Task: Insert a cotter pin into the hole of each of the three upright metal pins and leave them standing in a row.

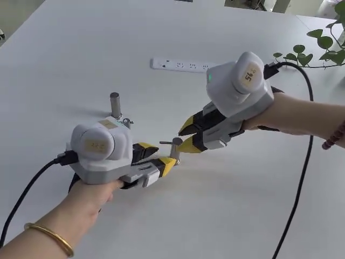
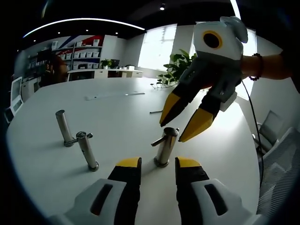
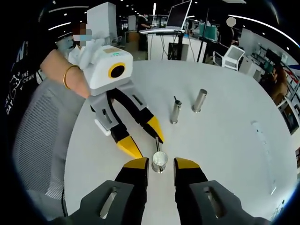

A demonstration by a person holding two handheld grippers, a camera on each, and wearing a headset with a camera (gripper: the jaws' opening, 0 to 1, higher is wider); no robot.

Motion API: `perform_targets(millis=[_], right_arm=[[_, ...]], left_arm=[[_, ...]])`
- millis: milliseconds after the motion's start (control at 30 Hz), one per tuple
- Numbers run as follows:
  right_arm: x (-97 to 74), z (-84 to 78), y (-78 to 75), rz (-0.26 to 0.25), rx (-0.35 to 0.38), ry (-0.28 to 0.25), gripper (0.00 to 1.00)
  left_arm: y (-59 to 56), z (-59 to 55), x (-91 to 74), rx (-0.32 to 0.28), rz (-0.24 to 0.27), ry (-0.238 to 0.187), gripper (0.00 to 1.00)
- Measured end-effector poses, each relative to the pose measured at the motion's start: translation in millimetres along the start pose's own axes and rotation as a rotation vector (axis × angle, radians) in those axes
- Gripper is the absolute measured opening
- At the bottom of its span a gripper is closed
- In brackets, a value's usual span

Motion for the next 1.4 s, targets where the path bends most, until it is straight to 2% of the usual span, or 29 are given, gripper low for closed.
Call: perform_targets(millis=[333,567,933,1200,1300,1400], right_arm=[[9.0,0.5,3.3,-0.008,0.046,-0.01,0.17],[14.6,-0.6,0.9,-0.021,0.046,-0.01,0.16],[17.1,-3.8,-4.8,-0.032,0.052,-0.012,0.1],[16.9,-3.6,-4.3,-0.033,0.053,-0.014,0.09],[16.7,-3.6,-3.7,-0.034,0.075,-0.016,0.09],[16.4,-3.3,-2.5,-0.036,0.079,-0.019,0.09]], left_arm=[[2.7,1.3,-12.5,0.02,0.019,0.017,0.34],[6.2,10.5,-22.0,0.029,0.035,0.004,0.37],[1.8,21.8,-41.1,0.086,0.06,0.027,0.46],[3.4,20.2,-50.3,0.079,0.081,0.041,0.51],[4.6,20.9,-55.0,0.082,0.1,0.039,0.54],[6.2,21.7,-59.1,0.061,0.111,0.029,0.55]])
Point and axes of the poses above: the centre of the closed fingertips' face, and the gripper's own axes: x roughly forward along the fingers, y roughly to its left, z roughly out of its top, the point moved 3 cm from there along -x, roughly backward along the fingers, and after that the axes turned 1 degree about -y, right-handed, at the moved point
